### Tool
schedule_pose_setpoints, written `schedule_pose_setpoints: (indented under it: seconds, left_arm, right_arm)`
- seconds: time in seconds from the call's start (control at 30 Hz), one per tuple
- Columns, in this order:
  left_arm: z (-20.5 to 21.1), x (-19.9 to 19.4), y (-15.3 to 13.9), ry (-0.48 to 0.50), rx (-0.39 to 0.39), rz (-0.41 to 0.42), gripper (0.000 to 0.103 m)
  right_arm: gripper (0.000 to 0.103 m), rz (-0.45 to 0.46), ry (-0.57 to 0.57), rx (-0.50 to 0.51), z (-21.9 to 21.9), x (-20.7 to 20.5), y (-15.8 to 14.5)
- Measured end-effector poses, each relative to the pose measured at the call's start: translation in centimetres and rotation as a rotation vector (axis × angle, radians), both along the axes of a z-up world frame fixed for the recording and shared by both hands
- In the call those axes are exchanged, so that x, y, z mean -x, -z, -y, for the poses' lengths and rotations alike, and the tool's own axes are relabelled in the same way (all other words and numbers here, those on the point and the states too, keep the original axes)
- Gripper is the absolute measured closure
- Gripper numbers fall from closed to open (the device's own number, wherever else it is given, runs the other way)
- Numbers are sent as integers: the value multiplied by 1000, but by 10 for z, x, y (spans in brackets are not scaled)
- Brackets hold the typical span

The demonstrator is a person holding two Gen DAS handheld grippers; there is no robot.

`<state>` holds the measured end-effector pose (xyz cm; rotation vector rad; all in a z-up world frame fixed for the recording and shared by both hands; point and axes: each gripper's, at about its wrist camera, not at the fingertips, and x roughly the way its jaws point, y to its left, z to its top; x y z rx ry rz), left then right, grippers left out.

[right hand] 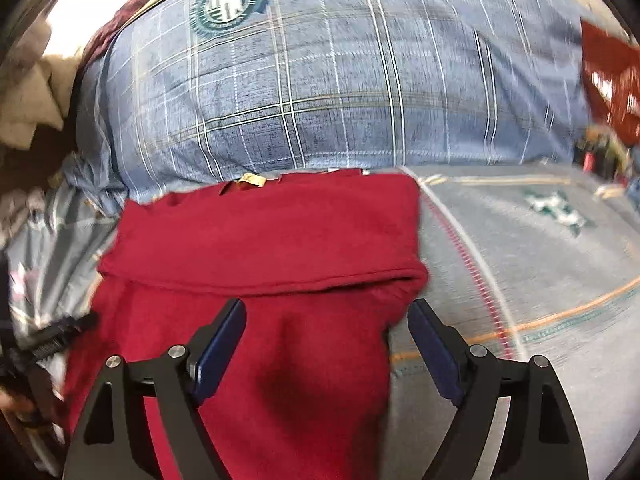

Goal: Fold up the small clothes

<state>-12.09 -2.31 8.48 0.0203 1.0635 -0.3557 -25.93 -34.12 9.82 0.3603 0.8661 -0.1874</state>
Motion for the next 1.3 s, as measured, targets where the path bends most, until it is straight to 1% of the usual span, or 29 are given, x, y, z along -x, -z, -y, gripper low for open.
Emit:
schedule_pose_setpoints:
  seconds: [0.07, 0.13, 0.23, 0.33, 0.4, 0.5, 0.6, 0.7, 0.77, 0.83, 0.87, 0.9, 0.93, 0.97, 1.0, 1.03, 1.07, 1.1, 1.13, 1.17, 1.2, 1.23, 1.27, 1.3]
  left_arm:
    - [-1, -3, -2, -6, 30, 3, 13]
    - [-2, -8, -2, -17, 55, 8, 13]
    - [-5, -14, 3, -32, 56, -11, 13]
    - [-3, -17, 7, -35, 54, -28, 13]
    - [-2, -17, 5, -34, 52, -19, 13]
    - [-1, -16, 1, -26, 54, 1, 13]
    - [-2, -16, -4, -25, 73, 10, 13]
    - [-6, -27, -8, -42, 114, -20, 14]
    - [-6, -39, -14, -42, 108, -18, 14]
    - [-6, -52, -20, -56, 95, 1, 16]
    - [-5, -57, -21, -57, 102, 2, 16]
    - [-2, -63, -21, -54, 111, -3, 18]
    - [2, -68, -20, -48, 108, -9, 23]
    - [9, -74, -16, -33, 95, -20, 27]
    - [16, -78, -13, -10, 82, -30, 34]
    - [25, -81, -7, 22, 66, -41, 38]
    - [32, -85, -2, 46, 51, -52, 40]
    - [38, -88, 3, 60, 38, -63, 45]
    - [44, -91, 10, 72, 22, -73, 54]
    - [49, -96, 13, 76, 12, -73, 58]
    - [53, -99, 14, 81, -2, -60, 64]
    - [57, -101, 14, 94, -6, -45, 74]
    - [58, -102, 13, 100, -8, -37, 79]
    - [57, -103, 11, 99, -3, -22, 88]
  right_arm:
    - [19, 4, 17, -52, 6, -5, 3]
    - [18, -9, 36, -72, 10, -10, 6]
    - [18, -23, 36, -100, 10, -11, 8]
    - [18, -13, 20, -79, 6, -11, 5]
    - [18, -18, 23, -55, 5, -11, 3]
    - [18, -45, 34, -61, 7, -12, 6]
    - [18, -55, 49, -98, 12, -10, 7]
    - [18, -56, 72, -133, 19, -10, 9]
    - [18, -64, 83, -148, 21, -10, 10]
    - [18, -64, 89, -152, 23, -11, 10]
    - [18, -66, 90, -151, 25, -12, 11]
    - [18, -69, 91, -151, 26, -13, 11]
    - [18, -69, 91, -149, 27, -14, 11]
    - [18, -70, 94, -148, 28, -15, 11]
    - [18, -71, 97, -149, 29, -15, 11]
    - [18, -72, 98, -151, 31, -16, 12]
    - [18, -76, 99, -153, 31, -17, 13]
    - [18, -82, 99, -154, 32, -17, 13]
    - [18, -89, 99, -154, 32, -18, 15]
    - [18, -94, 98, -154, 33, -19, 16]
    - [18, -99, 99, -152, 33, -20, 17]
    - [18, -99, 97, -149, 33, -20, 17]
    - [18, -98, 95, -144, 32, -21, 16]
    - [18, -98, 93, -141, 32, -21, 15]
